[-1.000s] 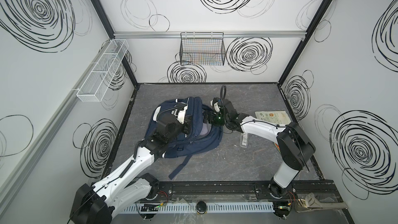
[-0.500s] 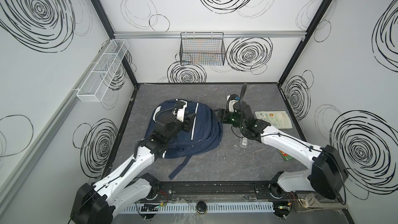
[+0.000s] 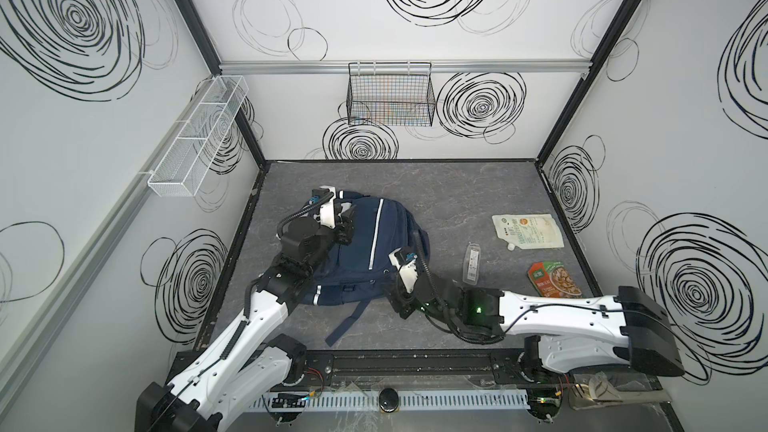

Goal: Pack the student bag

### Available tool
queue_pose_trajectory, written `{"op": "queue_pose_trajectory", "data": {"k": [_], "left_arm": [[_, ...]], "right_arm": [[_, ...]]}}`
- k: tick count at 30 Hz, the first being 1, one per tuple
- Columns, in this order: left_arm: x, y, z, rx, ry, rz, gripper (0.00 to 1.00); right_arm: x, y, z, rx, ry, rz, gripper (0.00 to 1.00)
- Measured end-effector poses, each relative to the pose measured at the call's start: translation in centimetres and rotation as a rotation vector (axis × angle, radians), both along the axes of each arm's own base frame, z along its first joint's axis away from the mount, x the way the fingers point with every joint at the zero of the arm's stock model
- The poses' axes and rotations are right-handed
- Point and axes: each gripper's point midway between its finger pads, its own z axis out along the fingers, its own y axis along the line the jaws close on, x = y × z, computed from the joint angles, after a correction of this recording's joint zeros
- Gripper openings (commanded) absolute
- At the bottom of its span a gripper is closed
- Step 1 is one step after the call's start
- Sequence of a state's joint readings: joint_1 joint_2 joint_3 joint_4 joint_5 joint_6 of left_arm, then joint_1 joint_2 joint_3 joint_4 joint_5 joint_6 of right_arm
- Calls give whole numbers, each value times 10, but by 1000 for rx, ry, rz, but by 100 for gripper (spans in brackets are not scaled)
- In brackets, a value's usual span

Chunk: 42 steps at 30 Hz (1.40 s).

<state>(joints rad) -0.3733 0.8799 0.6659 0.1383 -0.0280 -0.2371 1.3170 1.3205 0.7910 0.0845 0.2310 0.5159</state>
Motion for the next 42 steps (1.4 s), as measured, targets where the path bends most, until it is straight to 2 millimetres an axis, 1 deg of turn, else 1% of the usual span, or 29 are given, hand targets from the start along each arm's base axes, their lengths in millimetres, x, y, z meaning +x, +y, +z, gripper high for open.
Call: {"op": "queue_pose_trajectory", "data": {"k": [4,6,10,12,16,21,24,28,30,32,33,37,38,40,42], "left_arm": [[0,3,2,-9,-2,9,50],[0,3,2,-10,-1,9,50],[0,3,2,-12,0,9,50],[0,3,2,-12,-1,9,51],[0,3,2,-13,-1,10,51],[-1,3,3,-17,-4,10,51],[-1,3,4,-18,-7,10,51],[-1,3,4,-18,-7,10,51],[-1,3,4,-18,-7,10,51],[-1,3,4,-18,-7,10,51],[-1,3,4,-18,-6,10,51],[-1,3,3,-18,-5,11,51],[-1,3,3,-17,-3,11,51],[0,3,3,-17,-2,10,51],[0,3,3,-17,-2,10,51]], "right_arm": [[-4,12,-35,-80,30,4,45],[-4,20,-47,-113,44,6,46],[0,38,-59,-153,58,2,48],[2,43,-63,-161,62,-1,48],[9,45,-76,-185,82,-23,48],[24,39,-94,-210,115,-73,48],[31,36,-100,-213,134,-96,47],[41,33,-102,-194,159,-121,46],[45,33,-102,-182,171,-128,41],[47,33,-102,-176,178,-131,39],[47,33,-103,-176,180,-132,35],[46,34,-105,-175,186,-127,33],[46,34,-105,-175,187,-124,30],[46,35,-104,-170,190,-122,30],[46,35,-104,-166,192,-122,33]]}}
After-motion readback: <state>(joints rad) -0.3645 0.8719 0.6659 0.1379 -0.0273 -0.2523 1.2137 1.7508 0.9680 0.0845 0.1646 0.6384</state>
